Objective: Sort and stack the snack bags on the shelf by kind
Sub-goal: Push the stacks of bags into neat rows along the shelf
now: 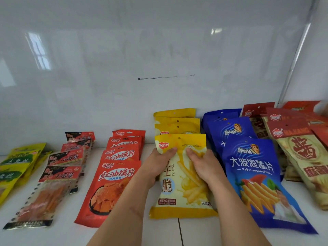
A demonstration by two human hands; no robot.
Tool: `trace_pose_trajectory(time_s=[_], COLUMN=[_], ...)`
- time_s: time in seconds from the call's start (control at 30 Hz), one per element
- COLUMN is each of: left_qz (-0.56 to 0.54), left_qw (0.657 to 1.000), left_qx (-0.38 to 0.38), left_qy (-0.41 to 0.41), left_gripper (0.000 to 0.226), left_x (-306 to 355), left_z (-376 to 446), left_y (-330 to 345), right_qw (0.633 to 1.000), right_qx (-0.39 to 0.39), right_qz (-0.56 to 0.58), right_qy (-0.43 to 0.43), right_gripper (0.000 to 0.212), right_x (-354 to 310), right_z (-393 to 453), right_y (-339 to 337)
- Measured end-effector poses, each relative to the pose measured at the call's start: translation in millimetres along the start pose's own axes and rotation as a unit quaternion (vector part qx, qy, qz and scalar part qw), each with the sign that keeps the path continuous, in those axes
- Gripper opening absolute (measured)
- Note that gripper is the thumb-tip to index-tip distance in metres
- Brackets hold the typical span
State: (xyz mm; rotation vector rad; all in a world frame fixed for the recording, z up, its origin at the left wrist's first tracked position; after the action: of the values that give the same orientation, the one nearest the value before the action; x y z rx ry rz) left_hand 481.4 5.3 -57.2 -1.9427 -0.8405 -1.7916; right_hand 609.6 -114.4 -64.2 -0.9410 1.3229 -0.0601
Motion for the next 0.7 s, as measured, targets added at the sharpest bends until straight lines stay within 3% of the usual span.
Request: trace_pose_trajectory(time_s=[0.13,0.2,0.3,0.4,0.6,0.7], left_qz=[0.040,0.051,0.075,0.121,0.311,0.341], left_qw=[0.999,0.996,0.986,0.974,0.931,0.920], left_qx=[0.035,0.072,0.140,0.187,0.173,0.173], left_qy=[0.005,0.013,0.040,0.045,0.084,0.087], left_gripper=[0.043,0.064,0.073,0.098,0.085,0.078], left_x=[-3.7,-4.7,3.7,13.5,13.9,5.1], left_z=[-11.9,-15.2,-26.2,-28.9,-39.6,-35.8], left_y=[-6.9,-7.8,-5.3,-8.1,9.9,8.1], right_qw=[1.000,1.000,1.000,1.000,0.998,0.997], right_qx=[0.002,0.008,0.010,0.008,-0.030,-0.007], right_qz=[-0.025,-0.019,-0.014,-0.012,-0.044,-0.064], right_qy=[-0.003,-0.007,-0.011,-0.017,-0.028,-0.040], right_gripper=[0.077,0.075,0.071,0.068,0.087,0.093], right_x=[2.8,3.3,2.0,3.8,-5.7,-18.5], right_z=[-20.1,-26.4,-31.3,-29.5,-21.7,-9.6], right_y=[1.3,2.9,1.7,2.2,-2.1,-7.7])
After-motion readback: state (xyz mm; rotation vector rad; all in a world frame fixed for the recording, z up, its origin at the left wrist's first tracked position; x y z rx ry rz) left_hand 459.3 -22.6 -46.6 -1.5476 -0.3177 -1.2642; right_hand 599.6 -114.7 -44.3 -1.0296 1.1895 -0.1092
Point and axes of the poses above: each hand's wrist, its own z-axis towards the middle knuckle, its own y-axis out of the palm, x = y × z, the point moved 3 cm from there along z, towards the middle knuckle, and after that the axes turned 8 degrees about -z, right-handed, at the moved point
